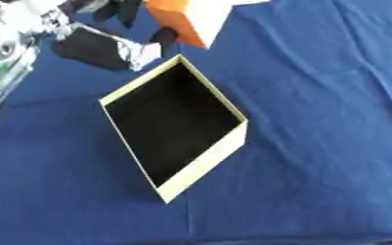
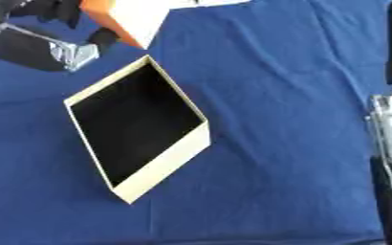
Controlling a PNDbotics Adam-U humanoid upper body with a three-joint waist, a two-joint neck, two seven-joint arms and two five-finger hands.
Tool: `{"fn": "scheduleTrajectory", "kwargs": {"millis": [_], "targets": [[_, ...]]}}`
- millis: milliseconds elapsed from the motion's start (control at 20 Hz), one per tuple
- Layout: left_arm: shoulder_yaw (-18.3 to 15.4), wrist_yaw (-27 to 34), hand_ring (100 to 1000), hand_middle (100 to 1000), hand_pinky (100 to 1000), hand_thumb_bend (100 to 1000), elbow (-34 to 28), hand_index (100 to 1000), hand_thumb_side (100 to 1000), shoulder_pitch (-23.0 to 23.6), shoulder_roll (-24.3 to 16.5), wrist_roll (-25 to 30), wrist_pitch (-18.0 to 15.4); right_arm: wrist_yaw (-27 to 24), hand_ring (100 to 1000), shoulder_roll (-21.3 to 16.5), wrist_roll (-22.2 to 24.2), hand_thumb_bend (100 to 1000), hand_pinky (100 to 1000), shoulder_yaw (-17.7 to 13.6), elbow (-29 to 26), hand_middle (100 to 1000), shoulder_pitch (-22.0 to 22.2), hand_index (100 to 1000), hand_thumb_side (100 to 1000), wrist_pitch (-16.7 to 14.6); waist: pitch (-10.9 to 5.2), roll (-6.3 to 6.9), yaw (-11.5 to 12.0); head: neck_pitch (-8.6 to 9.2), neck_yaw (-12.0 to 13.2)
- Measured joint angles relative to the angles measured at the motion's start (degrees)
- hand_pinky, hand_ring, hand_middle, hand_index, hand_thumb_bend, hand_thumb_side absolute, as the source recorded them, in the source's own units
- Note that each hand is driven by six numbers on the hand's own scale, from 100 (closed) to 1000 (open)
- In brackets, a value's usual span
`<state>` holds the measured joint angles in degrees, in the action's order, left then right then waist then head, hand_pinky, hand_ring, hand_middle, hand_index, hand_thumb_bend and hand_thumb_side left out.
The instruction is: Pick up objects on the table and place them in the box.
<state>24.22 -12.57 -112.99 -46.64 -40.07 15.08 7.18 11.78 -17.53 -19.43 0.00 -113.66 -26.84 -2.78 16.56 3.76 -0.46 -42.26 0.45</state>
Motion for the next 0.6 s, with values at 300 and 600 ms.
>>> {"fn": "scheduleTrajectory", "kwargs": {"millis": [300,600], "targets": [[0.37,-5.06,314,207,100,100,-0.69,324,224,5.71,2.92,-1.11,-0.88,0.01,726,0.09,-0.04,100,755,-0.01,0.0,518,0.24,717,833,0.07,0.55,-0.86,1.02,-0.04,-0.07],[0.69,-9.78,317,205,102,100,-0.72,322,214,9.43,4.18,-1.28,-1.77,-0.11,732,0.09,-0.07,100,755,-0.02,0.0,516,0.22,717,835,0.13,1.25,-1.4,1.21,-0.04,-0.08]]}}
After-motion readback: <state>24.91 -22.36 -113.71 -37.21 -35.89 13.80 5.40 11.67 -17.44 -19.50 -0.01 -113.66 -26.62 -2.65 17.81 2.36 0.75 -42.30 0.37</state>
